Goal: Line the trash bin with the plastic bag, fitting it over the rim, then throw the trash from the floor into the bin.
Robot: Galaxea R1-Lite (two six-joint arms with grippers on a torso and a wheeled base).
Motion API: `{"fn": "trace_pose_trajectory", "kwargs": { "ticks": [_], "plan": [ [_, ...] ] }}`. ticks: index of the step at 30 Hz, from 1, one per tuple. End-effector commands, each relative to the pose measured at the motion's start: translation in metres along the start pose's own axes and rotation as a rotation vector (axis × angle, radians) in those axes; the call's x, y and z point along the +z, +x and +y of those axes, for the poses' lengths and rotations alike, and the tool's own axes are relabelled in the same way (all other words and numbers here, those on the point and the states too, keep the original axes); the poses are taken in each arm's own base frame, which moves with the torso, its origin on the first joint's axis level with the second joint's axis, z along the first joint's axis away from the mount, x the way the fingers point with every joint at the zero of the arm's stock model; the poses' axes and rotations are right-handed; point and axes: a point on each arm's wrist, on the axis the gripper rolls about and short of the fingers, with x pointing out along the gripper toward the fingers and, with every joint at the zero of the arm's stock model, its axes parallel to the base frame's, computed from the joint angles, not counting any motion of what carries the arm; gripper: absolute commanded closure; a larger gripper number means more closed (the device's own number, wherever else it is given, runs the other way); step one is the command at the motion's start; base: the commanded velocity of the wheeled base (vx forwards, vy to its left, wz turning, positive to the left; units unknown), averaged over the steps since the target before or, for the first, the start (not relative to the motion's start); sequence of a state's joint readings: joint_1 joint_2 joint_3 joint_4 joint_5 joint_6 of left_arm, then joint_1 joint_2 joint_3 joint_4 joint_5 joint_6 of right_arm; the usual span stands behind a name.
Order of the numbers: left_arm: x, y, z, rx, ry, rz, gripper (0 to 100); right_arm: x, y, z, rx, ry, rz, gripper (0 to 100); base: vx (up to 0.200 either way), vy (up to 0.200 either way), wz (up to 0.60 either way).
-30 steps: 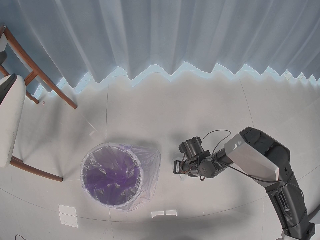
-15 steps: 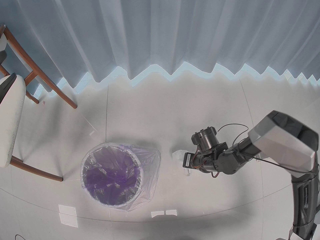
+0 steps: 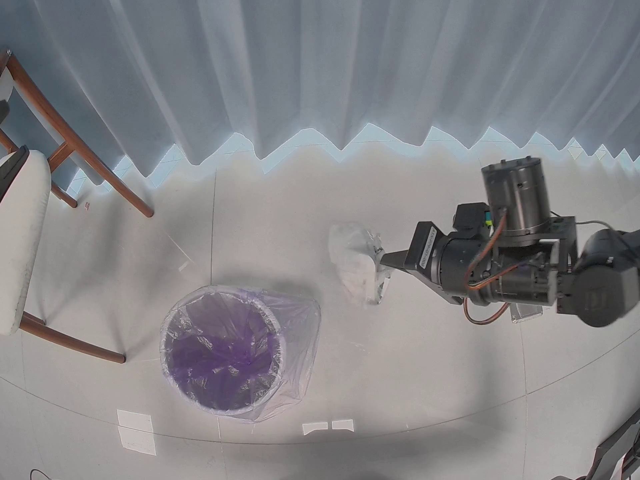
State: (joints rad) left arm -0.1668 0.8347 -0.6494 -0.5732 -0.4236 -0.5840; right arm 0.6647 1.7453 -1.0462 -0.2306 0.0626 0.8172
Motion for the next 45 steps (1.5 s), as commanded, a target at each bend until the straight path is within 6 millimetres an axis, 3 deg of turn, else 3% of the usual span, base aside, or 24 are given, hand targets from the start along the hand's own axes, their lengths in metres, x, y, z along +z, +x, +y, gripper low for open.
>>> {"fn": "trace_pose_trajectory", "kwargs": {
  "ticks": [1, 15, 28, 36, 37, 41, 45],
  "plan": [
    [0.001, 0.0, 0.0, 0.018, -0.019, -0.011, 0, -0.01, -0.081, 0.057, 0.261, 0.024, 0.016, 100, 0.0, 0.2, 0.0],
    [0.002, 0.001, 0.001, 0.034, -0.016, -0.028, 0, -0.02, -0.062, 0.069, 0.319, 0.054, 0.121, 100, 0.0, 0.2, 0.0],
    [0.006, 0.0, -0.003, 0.028, -0.005, -0.054, 0, -0.056, 0.002, 0.048, 0.16, -0.034, 0.251, 100, 0.0, 0.185, 0.0],
    [0.004, -0.006, -0.008, -0.052, 0.013, -0.016, 0, -0.089, 0.049, 0.003, -0.041, -0.159, 0.319, 100, 0.0, 0.0, 0.0],
    [0.003, -0.007, -0.007, -0.068, 0.011, 0.001, 0, -0.094, 0.062, -0.005, -0.07, -0.178, 0.337, 100, 0.0, 0.0, 0.0],
    [0.001, -0.007, -0.007, -0.078, 0.009, 0.015, 0, -0.093, 0.089, -0.024, -0.087, -0.164, 0.303, 100, 0.0, 0.0, 0.0],
    [0.0, -0.008, -0.007, -0.077, 0.008, 0.016, 0, -0.091, 0.103, -0.04, -0.096, -0.147, 0.273, 100, 0.0, 0.0, 0.0]
  ]
}}
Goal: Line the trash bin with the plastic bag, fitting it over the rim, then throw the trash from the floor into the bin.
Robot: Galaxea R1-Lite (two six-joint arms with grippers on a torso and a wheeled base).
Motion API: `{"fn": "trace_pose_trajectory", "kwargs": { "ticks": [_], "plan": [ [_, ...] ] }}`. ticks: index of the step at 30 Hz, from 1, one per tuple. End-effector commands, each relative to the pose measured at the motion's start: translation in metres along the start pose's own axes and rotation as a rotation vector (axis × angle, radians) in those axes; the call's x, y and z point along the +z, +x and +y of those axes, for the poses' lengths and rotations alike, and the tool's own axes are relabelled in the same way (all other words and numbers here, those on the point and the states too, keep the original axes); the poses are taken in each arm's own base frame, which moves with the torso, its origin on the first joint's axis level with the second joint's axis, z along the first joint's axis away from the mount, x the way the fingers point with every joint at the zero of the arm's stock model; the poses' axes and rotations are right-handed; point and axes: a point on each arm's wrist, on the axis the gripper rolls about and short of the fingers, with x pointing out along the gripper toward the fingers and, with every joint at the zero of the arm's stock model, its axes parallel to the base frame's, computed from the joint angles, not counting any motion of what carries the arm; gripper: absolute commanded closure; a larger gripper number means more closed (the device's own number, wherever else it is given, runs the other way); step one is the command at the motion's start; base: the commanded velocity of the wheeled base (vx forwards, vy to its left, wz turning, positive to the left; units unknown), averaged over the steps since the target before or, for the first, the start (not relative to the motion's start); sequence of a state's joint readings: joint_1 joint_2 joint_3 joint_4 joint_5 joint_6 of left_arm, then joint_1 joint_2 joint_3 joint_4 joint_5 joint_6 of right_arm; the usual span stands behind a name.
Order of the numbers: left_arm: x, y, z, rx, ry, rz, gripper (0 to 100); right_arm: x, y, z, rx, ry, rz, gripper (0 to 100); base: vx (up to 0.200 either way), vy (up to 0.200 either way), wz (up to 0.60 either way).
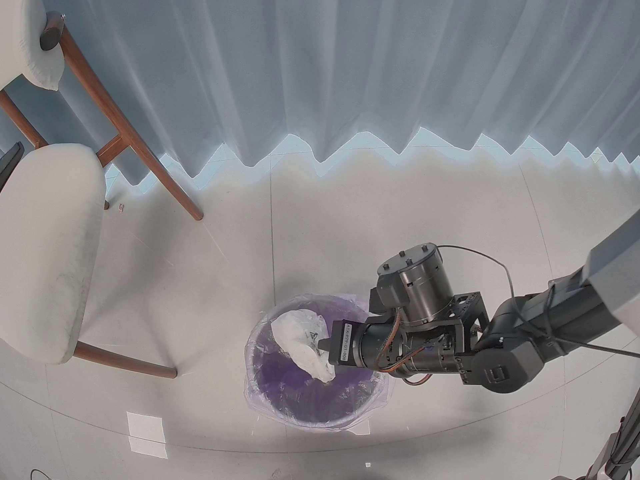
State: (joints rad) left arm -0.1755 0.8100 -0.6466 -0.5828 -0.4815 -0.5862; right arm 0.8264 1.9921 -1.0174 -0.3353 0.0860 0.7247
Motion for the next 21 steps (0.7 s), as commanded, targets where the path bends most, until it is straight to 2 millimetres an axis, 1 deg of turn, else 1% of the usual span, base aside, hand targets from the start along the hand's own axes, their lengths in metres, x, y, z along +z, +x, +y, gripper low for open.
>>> {"fn": "trace_pose_trajectory", "kwargs": {
  "ticks": [1, 2, 6, 17, 21],
  "plan": [
    [-0.001, -0.002, 0.0, -0.005, -0.001, 0.005, 0, -0.008, 0.033, -0.033, -0.082, 0.028, 0.039, 100, 0.0, 0.0, 0.0],
    [-0.001, -0.001, 0.0, -0.004, -0.002, 0.006, 0, -0.008, 0.039, -0.037, -0.088, 0.032, 0.04, 100, 0.0, 0.0, 0.0],
    [-0.002, -0.001, 0.001, -0.002, -0.004, 0.01, 0, -0.013, 0.048, -0.042, -0.104, 0.033, 0.062, 100, 0.0, 0.0, 0.0],
    [-0.002, -0.002, 0.0, -0.006, 0.0, 0.007, 0, -0.016, 0.053, -0.046, -0.117, 0.034, 0.073, 100, 0.0, 0.0, 0.0],
    [-0.002, -0.002, 0.0, -0.006, 0.0, 0.007, 0, -0.019, 0.053, -0.049, -0.127, 0.01, 0.087, 100, 0.0, 0.0, 0.0]
  ]
}}
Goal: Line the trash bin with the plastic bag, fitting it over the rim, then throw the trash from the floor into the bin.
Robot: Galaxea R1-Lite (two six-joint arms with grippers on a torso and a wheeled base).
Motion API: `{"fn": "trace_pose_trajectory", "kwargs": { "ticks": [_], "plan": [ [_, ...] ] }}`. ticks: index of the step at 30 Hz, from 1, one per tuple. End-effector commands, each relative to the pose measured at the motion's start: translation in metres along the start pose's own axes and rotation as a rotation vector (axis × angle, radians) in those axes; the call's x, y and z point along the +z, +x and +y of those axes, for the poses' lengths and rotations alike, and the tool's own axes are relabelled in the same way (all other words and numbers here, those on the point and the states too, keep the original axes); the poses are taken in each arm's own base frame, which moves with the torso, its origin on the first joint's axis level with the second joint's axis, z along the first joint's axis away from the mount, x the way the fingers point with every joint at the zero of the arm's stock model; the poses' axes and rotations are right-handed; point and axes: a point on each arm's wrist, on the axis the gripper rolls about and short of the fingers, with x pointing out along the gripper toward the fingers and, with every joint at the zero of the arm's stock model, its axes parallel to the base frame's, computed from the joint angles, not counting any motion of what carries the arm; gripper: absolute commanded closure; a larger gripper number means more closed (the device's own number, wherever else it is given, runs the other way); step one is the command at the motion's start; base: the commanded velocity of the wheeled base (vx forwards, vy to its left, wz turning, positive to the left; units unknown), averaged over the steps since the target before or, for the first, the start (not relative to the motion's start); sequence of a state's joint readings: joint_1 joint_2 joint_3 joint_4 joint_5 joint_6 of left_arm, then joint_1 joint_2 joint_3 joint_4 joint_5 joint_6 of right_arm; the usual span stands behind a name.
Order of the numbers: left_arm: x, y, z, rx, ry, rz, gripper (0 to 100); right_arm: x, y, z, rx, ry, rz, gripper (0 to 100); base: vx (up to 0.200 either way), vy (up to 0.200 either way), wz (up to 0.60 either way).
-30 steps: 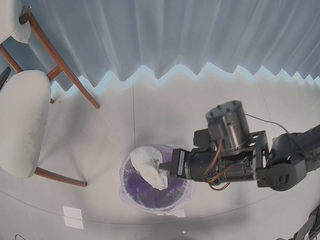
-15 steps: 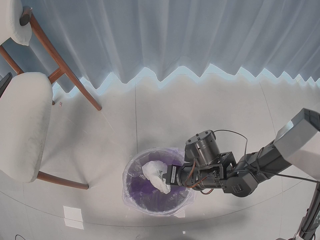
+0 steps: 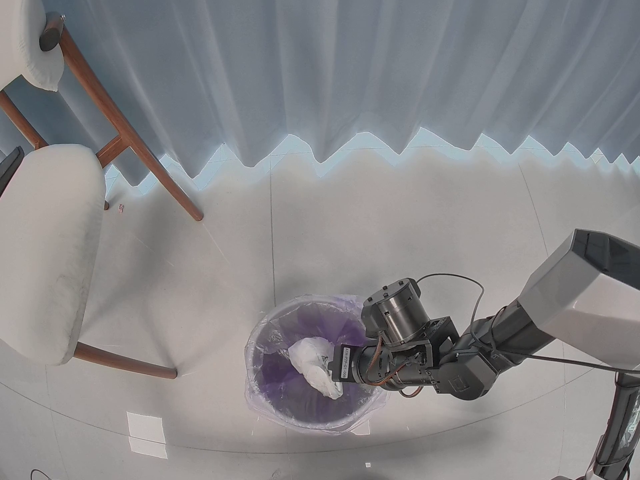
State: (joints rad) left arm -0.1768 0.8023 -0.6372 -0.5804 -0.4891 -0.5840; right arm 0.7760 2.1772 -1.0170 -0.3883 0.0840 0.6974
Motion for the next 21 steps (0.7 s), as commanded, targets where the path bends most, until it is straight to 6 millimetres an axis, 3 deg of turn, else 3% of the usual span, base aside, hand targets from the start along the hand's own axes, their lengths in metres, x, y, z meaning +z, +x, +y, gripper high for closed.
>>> {"fn": "trace_pose_trajectory", "kwargs": {
  "ticks": [1, 3, 4, 8, 10, 15, 20, 21],
  "plan": [
    [0.0, 0.0, 0.0, 0.0, 0.0, 0.0, 0, -0.003, 0.002, -0.003, -0.012, -0.007, 0.015, 100, 0.0, 0.0, 0.0],
    [0.0, 0.0, 0.0, -0.002, 0.001, -0.001, 0, -0.003, 0.0, -0.001, -0.006, -0.018, 0.011, 100, 0.0, 0.0, 0.0],
    [0.0, 0.0, 0.0, -0.001, -0.001, 0.002, 0, -0.003, 0.0, 0.0, -0.003, -0.016, 0.007, 0, 0.0, 0.0, 0.0],
    [0.0, 0.0, 0.0, -0.001, 0.0, 0.001, 0, 0.005, -0.007, 0.007, 0.024, -0.013, -0.056, 0, 0.0, 0.0, 0.0],
    [0.0, 0.0, 0.0, -0.002, 0.001, -0.001, 0, 0.016, -0.025, 0.016, 0.069, -0.015, -0.14, 0, 0.0, 0.0, 0.0],
    [0.0, 0.0, 0.0, -0.002, 0.001, -0.001, 0, 0.033, -0.086, 0.028, 0.146, -0.013, -0.248, 0, 0.0, 0.0, 0.0],
    [0.001, -0.001, -0.001, 0.001, 0.004, -0.007, 0, 0.029, -0.152, 0.032, 0.191, -0.022, -0.366, 0, 0.0, 0.0, 0.0],
    [0.001, -0.001, -0.001, 0.004, 0.004, -0.008, 0, 0.029, -0.156, 0.032, 0.19, -0.022, -0.379, 0, 0.0, 0.0, 0.0]
  ]
}}
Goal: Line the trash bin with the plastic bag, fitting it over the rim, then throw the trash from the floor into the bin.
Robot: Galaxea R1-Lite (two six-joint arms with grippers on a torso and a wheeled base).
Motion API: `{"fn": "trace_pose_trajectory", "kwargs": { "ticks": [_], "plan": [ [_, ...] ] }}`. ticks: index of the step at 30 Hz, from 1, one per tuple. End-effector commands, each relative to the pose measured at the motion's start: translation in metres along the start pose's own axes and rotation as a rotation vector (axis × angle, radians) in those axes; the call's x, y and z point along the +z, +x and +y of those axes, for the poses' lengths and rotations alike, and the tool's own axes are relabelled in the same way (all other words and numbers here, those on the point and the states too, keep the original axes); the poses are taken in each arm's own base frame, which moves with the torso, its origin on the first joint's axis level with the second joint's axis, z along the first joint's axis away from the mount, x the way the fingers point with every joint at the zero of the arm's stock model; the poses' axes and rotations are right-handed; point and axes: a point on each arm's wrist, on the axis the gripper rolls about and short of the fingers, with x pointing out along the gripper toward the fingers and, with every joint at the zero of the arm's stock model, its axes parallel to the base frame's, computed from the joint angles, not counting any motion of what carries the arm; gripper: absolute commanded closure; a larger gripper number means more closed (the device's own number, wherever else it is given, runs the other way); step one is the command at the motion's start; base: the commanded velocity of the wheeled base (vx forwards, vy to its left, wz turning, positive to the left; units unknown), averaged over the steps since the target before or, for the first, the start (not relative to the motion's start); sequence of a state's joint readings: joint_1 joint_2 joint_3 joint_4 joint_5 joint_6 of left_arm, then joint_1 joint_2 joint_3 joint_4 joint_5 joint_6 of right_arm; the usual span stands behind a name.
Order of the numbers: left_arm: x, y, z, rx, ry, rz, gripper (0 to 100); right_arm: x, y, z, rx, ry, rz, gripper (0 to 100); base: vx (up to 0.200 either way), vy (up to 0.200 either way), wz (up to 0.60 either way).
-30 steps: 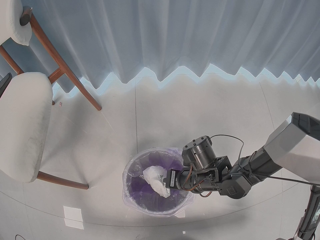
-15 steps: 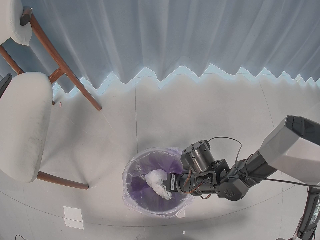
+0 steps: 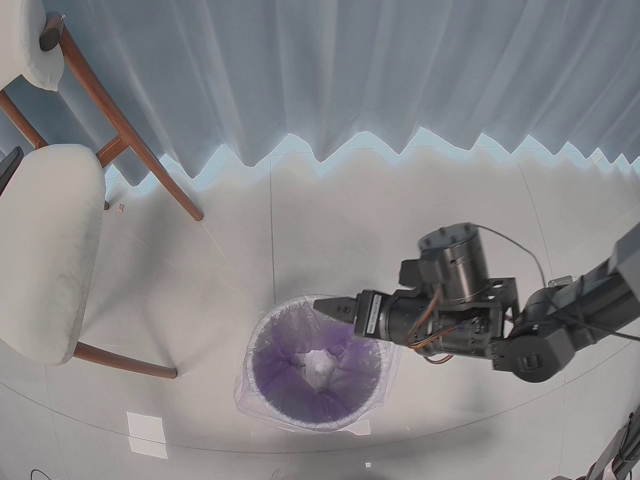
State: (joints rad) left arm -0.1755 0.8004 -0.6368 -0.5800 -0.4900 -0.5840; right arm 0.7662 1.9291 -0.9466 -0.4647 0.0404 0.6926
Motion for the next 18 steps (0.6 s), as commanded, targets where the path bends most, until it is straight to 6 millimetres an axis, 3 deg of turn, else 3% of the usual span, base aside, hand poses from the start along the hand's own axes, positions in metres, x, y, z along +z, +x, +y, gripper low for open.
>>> {"fn": "trace_pose_trajectory", "kwargs": {
  "ticks": [1, 3, 4, 5, 8, 9, 10, 12, 16, 18],
  "plan": [
    [0.002, 0.0, 0.0, 0.013, 0.006, -0.012, 0, 0.022, -0.099, 0.017, 0.038, -0.02, -0.241, 0, 0.0, 0.0, 0.0],
    [0.002, -0.001, -0.001, 0.015, 0.008, -0.015, 0, 0.02, -0.132, 0.015, 0.005, -0.041, -0.33, 0, 0.0, 0.0, 0.0],
    [0.002, -0.002, -0.001, 0.014, 0.009, -0.016, 0, 0.02, -0.134, 0.015, 0.003, -0.043, -0.335, 0, 0.0, 0.0, 0.0],
    [0.005, -0.007, -0.006, 0.0, 0.026, -0.034, 0, 0.016, -0.159, 0.008, -0.007, -0.066, -0.389, 0, 0.0, 0.0, 0.0],
    [0.018, -0.021, -0.023, -0.008, 0.131, -0.107, 0, 0.005, -0.201, -0.01, -0.036, -0.112, -0.468, 0, 0.0, 0.0, 0.0],
    [0.018, -0.021, -0.023, -0.008, 0.131, -0.107, 0, 0.005, -0.201, -0.01, -0.036, -0.112, -0.468, 0, 0.0, 0.0, 0.0],
    [0.022, -0.032, -0.031, 0.069, 0.204, -0.139, 0, 0.002, -0.224, -0.022, -0.077, -0.137, -0.537, 0, 0.0, 0.0, 0.0],
    [0.021, -0.04, -0.037, 0.155, 0.246, -0.148, 0, -0.003, -0.242, -0.035, -0.135, -0.156, -0.602, 0, 0.0, 0.0, 0.0],
    [-0.001, -0.066, -0.049, 0.241, 0.273, -0.156, 0, -0.027, -0.265, -0.055, -0.212, -0.196, -0.66, 0, 0.0, 0.0, 0.0],
    [-0.023, -0.087, -0.058, 0.255, 0.289, -0.163, 0, -0.051, -0.276, -0.07, -0.26, -0.2, -0.679, 0, 0.0, 0.0, 0.0]
  ]
}}
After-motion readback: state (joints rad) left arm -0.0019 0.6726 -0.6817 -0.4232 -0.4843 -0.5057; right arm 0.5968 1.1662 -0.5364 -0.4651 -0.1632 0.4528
